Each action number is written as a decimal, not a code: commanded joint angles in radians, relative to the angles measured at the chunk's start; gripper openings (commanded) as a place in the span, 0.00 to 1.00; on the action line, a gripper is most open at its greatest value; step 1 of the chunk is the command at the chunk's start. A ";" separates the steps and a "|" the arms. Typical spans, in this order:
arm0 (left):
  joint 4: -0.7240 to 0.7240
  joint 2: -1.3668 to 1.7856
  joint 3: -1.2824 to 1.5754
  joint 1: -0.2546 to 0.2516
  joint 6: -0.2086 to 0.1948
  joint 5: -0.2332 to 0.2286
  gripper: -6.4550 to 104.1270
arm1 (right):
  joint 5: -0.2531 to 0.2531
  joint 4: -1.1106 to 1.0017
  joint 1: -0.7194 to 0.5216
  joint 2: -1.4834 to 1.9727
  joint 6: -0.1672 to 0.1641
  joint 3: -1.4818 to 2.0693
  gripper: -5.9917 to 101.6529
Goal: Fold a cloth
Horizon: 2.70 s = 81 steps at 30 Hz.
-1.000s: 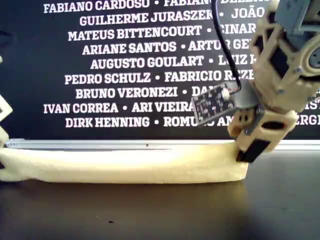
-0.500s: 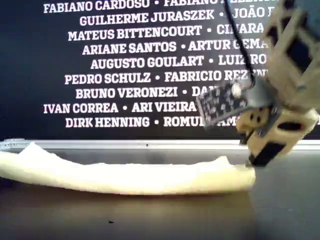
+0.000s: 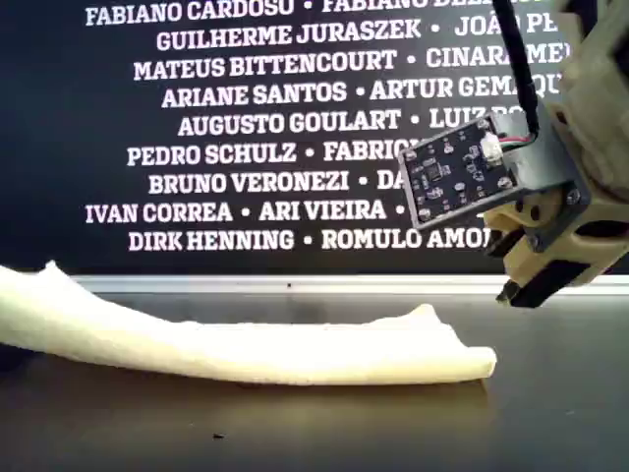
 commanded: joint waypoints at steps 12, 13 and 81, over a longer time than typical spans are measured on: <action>0.000 0.015 0.012 -0.023 0.132 -0.006 0.96 | 0.009 -0.032 -0.012 0.048 -0.002 -0.018 0.65; 0.000 0.015 0.012 -0.011 0.130 -0.008 1.00 | 0.009 -0.032 -0.012 0.048 -0.002 -0.017 0.65; -0.003 0.594 0.069 0.241 0.144 -0.008 0.95 | -0.009 -0.048 0.032 -0.795 -0.012 -0.551 0.85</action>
